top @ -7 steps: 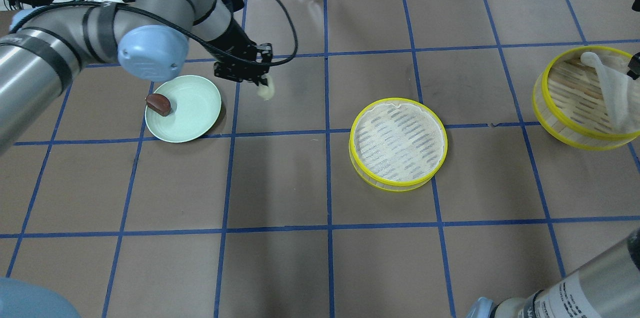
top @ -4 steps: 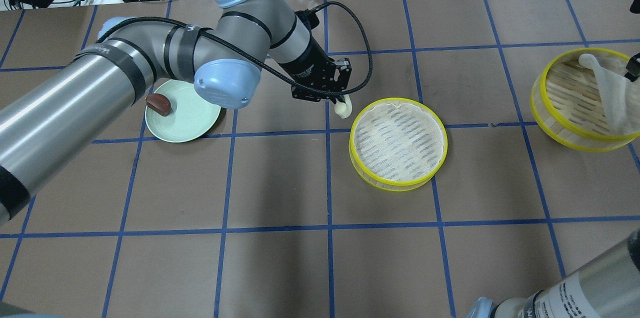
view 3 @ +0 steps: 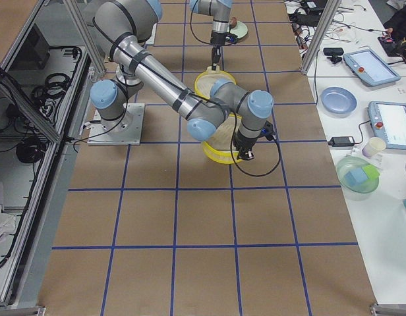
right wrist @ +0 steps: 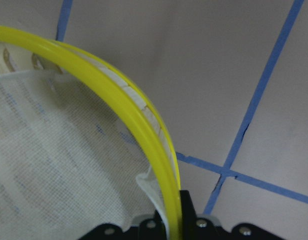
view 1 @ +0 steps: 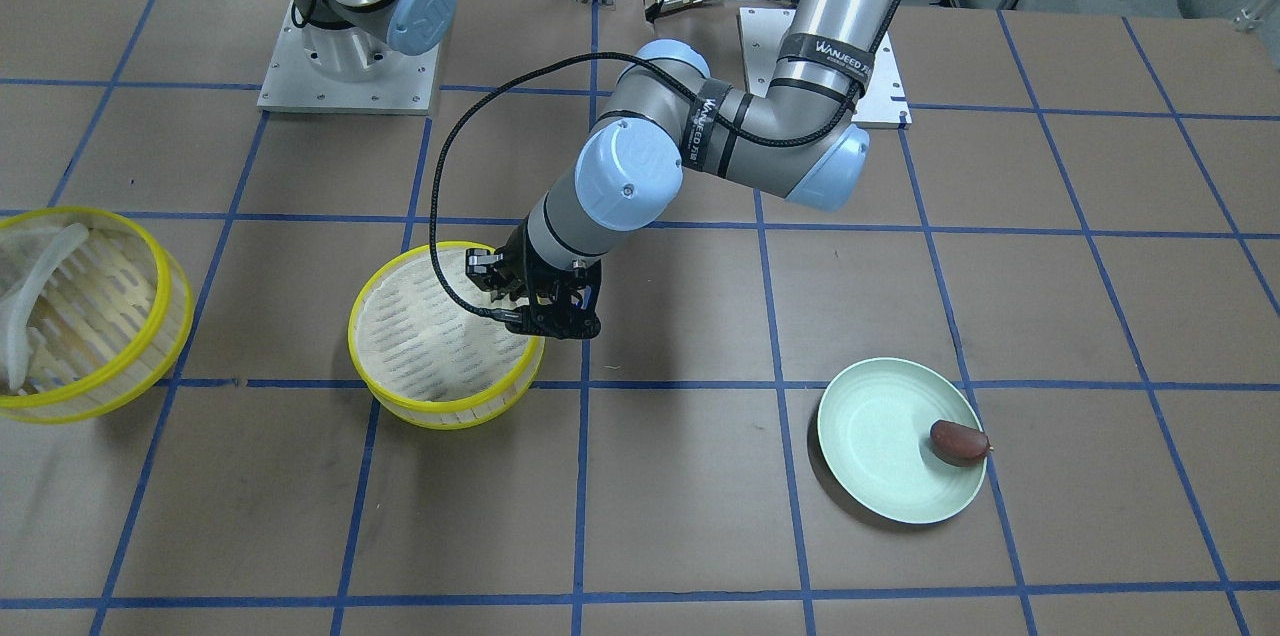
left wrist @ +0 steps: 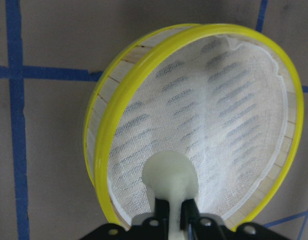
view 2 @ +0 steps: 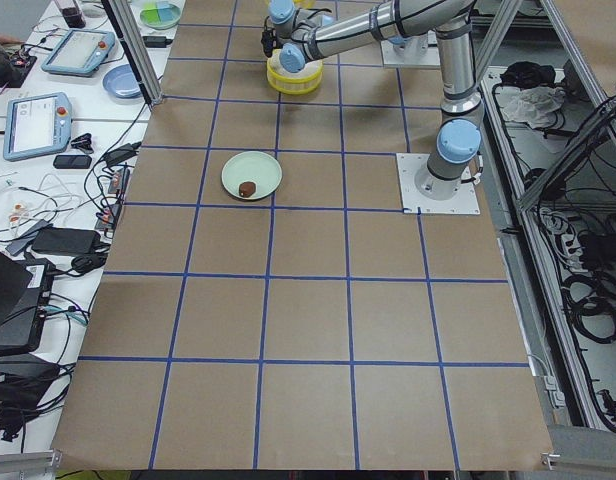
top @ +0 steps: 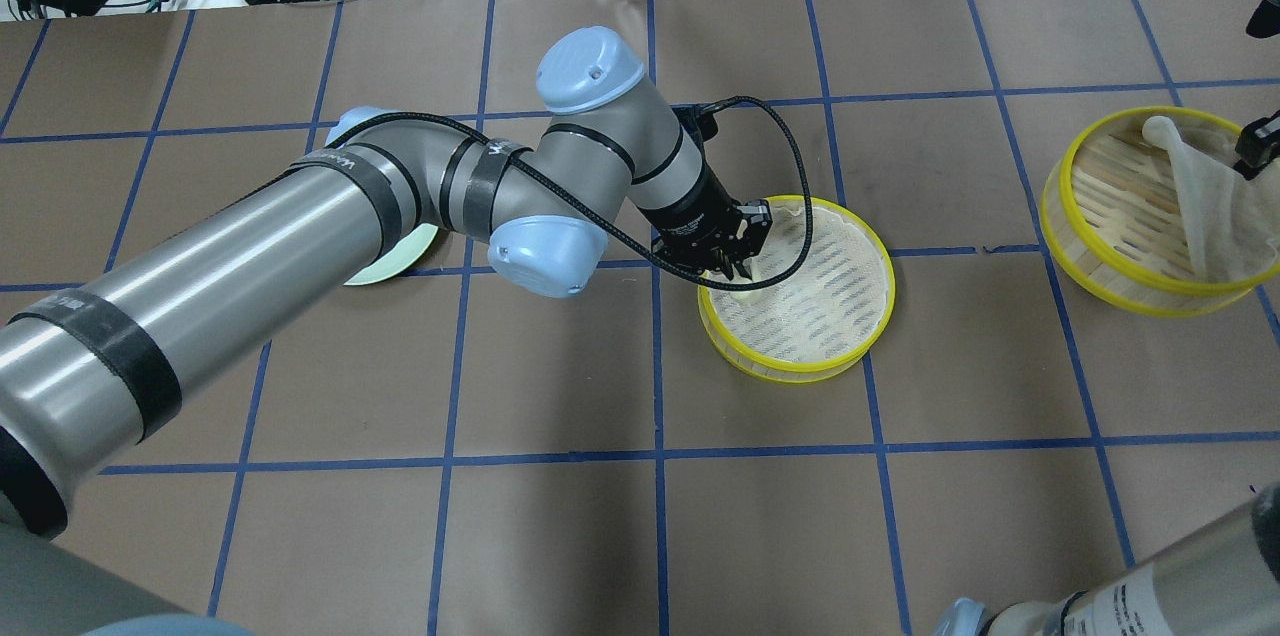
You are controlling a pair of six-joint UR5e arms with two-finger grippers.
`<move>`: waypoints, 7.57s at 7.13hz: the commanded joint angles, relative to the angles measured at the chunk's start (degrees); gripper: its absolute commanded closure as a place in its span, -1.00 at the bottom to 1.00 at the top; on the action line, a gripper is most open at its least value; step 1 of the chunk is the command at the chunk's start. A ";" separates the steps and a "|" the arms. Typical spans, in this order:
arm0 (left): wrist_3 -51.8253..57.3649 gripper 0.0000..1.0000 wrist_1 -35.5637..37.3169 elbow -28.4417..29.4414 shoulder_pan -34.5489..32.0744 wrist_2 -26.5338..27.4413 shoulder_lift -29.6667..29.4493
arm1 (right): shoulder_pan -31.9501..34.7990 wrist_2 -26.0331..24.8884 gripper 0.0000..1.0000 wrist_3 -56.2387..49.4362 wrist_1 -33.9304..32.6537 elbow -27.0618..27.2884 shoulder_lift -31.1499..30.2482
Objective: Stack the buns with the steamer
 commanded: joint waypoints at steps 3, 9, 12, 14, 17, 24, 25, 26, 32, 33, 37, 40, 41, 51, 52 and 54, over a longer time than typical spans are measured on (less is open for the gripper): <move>-5.76 -1.00 0.67 0.42 -0.11 -0.39 0.27 | 10.02 0.11 1.00 20.10 0.20 15.89 -13.93; 13.14 -1.00 -12.19 5.69 10.57 21.25 6.49 | 28.29 2.83 1.00 46.11 1.19 16.97 -15.19; 32.41 -1.00 -14.44 4.74 28.05 25.98 7.66 | 31.23 3.45 1.00 45.30 -10.92 19.85 -10.53; 34.05 -1.00 -14.71 2.55 34.58 25.80 7.13 | 31.23 3.62 1.00 43.79 -10.96 19.95 -10.52; 35.99 -1.00 -13.74 1.74 35.13 25.89 4.23 | 31.23 4.59 1.00 41.25 -11.05 20.66 -9.99; 35.38 -0.98 -8.75 1.66 37.68 31.04 -2.80 | 31.23 4.50 1.00 41.33 -11.05 20.31 -9.03; 35.03 -0.96 -8.38 1.74 37.77 31.16 -3.15 | 31.23 4.50 1.00 41.25 -11.13 20.22 -9.03; 35.20 -0.51 -7.25 1.74 37.77 31.16 -3.76 | 31.23 4.59 1.00 41.33 -11.14 19.87 -8.94; 34.15 1.00 -6.79 2.62 37.77 30.29 -2.81 | 31.23 3.54 -1.00 41.95 -10.88 15.59 -9.02; 34.14 1.00 -6.88 2.71 37.68 30.20 -1.85 | 31.23 3.71 -1.00 41.95 -6.17 12.25 -10.42; 30.47 1.00 -8.20 2.62 30.26 24.07 4.83 | 31.23 3.63 -1.00 43.26 14.76 -3.40 -19.03; 7.84 1.00 -7.07 2.80 12.25 18.70 7.74 | 31.23 4.05 -1.00 48.36 16.81 -4.31 -21.51; 2.38 1.00 -4.54 2.80 7.58 17.99 7.31 | 31.23 4.15 -1.00 48.36 16.81 -3.87 -21.51; -15.57 -0.96 1.91 2.80 -3.84 13.53 7.81 | 31.23 3.89 -1.00 48.36 16.90 -3.60 -21.33; -10.47 -0.96 0.95 2.80 0.81 15.67 9.22 | 31.23 3.89 -1.00 48.36 16.99 -3.60 -21.33; 6.02 -0.96 -11.29 3.15 8.90 21.10 13.17 | 31.23 3.97 -1.00 48.36 16.99 -3.60 -21.42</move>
